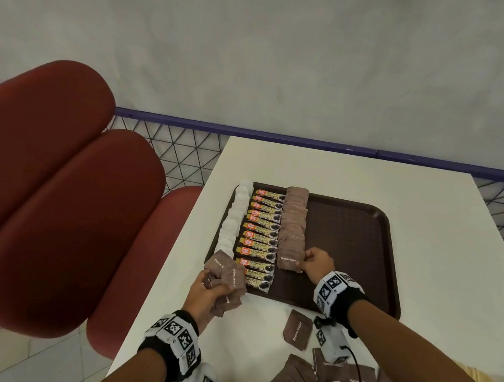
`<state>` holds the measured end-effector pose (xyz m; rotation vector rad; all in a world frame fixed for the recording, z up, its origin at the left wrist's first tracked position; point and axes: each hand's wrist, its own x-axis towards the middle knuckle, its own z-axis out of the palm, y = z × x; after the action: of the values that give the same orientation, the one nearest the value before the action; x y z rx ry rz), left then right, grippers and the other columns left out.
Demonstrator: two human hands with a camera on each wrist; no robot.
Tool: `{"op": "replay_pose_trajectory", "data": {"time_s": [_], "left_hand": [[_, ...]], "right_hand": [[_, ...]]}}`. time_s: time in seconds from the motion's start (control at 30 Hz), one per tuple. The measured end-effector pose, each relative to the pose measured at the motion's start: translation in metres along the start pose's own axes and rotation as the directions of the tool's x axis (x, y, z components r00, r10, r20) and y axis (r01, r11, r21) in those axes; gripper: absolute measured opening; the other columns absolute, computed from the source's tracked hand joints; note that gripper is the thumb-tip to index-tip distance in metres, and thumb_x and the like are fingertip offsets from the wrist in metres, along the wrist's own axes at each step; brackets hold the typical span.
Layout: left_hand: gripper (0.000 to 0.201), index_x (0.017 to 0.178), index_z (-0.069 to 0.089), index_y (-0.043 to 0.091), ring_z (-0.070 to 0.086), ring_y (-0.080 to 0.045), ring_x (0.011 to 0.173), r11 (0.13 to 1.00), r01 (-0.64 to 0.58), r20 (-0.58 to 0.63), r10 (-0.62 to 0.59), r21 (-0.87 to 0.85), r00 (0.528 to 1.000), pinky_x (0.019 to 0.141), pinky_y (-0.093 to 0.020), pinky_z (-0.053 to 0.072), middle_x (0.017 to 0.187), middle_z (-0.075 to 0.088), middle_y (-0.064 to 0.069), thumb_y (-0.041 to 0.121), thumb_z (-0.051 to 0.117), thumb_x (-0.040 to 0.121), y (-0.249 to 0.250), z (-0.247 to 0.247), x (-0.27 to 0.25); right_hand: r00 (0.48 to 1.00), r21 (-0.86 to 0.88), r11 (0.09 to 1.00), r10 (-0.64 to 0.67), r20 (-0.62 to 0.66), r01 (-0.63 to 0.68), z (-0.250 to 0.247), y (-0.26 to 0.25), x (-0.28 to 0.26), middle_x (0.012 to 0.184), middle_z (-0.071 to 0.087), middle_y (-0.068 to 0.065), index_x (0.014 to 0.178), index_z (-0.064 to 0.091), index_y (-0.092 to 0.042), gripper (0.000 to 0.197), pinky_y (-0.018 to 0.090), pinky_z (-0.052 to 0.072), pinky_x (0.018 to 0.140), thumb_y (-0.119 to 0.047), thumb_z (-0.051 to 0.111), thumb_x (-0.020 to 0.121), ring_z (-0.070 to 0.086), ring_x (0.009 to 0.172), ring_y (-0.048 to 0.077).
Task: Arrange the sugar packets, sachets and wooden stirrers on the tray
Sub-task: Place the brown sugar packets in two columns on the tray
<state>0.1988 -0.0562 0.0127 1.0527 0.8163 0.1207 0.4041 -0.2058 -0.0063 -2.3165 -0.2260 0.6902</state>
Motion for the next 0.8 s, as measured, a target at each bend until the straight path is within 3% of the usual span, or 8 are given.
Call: {"op": "replay_pose_trajectory", "data": {"time_s": [0.13,0.3,0.43,0.5,0.57,0.67,0.8], "left_hand": [[0.043,0.121,0.051,0.01,0.064,-0.038,0.094,1.0,0.002,-0.021,-0.002,-0.012,1.0,0.068,-0.036,0.051,0.111,0.063,-0.024,-0.01,0.054,0.084,-0.001,0.002,0.002],[0.041,0.119,0.051,0.013,0.064,-0.034,0.091,0.999,0.003,-0.014,-0.003,-0.039,1.0,0.051,-0.027,0.052,0.109,0.063,-0.02,-0.009,0.054,0.085,0.002,0.004,-0.002],[0.042,0.121,0.051,0.012,0.064,-0.034,0.091,0.999,-0.003,-0.025,0.002,-0.043,1.0,0.052,-0.028,0.051,0.11,0.063,-0.02,-0.009,0.054,0.085,0.001,0.002,0.0],[0.041,0.121,0.051,0.01,0.064,-0.033,0.085,1.0,-0.013,-0.032,0.012,-0.027,0.999,0.053,-0.026,0.044,0.103,0.065,-0.018,-0.008,0.055,0.084,0.0,0.001,0.001],[0.038,0.118,0.052,0.01,0.065,-0.029,0.075,1.0,-0.023,-0.028,0.023,-0.008,0.999,0.052,-0.024,0.038,0.095,0.066,-0.015,-0.008,0.057,0.084,0.0,0.001,0.0],[0.036,0.113,0.053,0.013,0.066,-0.022,0.065,1.0,-0.028,-0.022,0.028,0.008,0.999,0.047,-0.022,0.039,0.092,0.066,-0.012,-0.007,0.058,0.083,0.0,0.004,-0.001],[0.042,0.118,0.052,0.012,0.065,-0.032,0.079,1.0,-0.027,-0.023,0.027,-0.005,0.999,0.057,-0.029,0.038,0.097,0.068,-0.014,-0.006,0.061,0.082,-0.002,0.008,0.002]], "right_hand": [[1.0,-0.116,0.993,0.007,-0.02,-0.009,0.004,-0.007,-0.002,0.1,0.064,0.013,0.09,0.058,-0.011,0.011,0.027,0.043,0.071,-0.013,0.064,0.081,0.058,0.085,0.025],[1.0,-0.194,0.981,0.003,-0.019,-0.006,0.006,-0.01,-0.001,0.106,0.063,0.016,0.102,0.057,-0.004,0.021,0.029,0.044,0.071,-0.015,0.059,0.085,0.061,0.094,0.031],[0.999,-0.198,0.98,-0.043,-0.027,0.037,0.002,-0.008,-0.001,0.104,0.062,0.016,0.095,0.045,-0.01,0.02,0.031,0.046,0.07,-0.016,0.061,0.085,0.059,0.086,0.028],[0.991,-0.214,0.972,-0.113,-0.07,0.096,0.001,-0.008,-0.004,0.105,0.061,0.017,0.092,0.04,-0.012,0.021,0.034,0.046,0.074,-0.019,0.059,0.086,0.058,0.091,0.03],[0.977,-0.232,0.96,-0.187,-0.104,0.159,0.0,-0.01,-0.008,0.106,0.06,0.015,0.096,0.045,-0.01,0.018,0.036,0.047,0.079,-0.019,0.056,0.086,0.056,0.097,0.032],[0.958,-0.191,0.941,-0.285,-0.01,0.278,0.002,-0.016,-0.019,0.107,0.057,0.012,0.103,0.05,-0.01,0.019,0.037,0.048,0.083,-0.017,0.055,0.086,0.055,0.097,0.026],[0.917,0.0,0.929,-0.366,0.16,0.371,0.014,-0.028,-0.04,0.09,0.059,0.006,0.098,0.054,-0.014,0.014,0.029,0.045,0.073,-0.025,0.057,0.09,0.055,0.082,0.019]]}}
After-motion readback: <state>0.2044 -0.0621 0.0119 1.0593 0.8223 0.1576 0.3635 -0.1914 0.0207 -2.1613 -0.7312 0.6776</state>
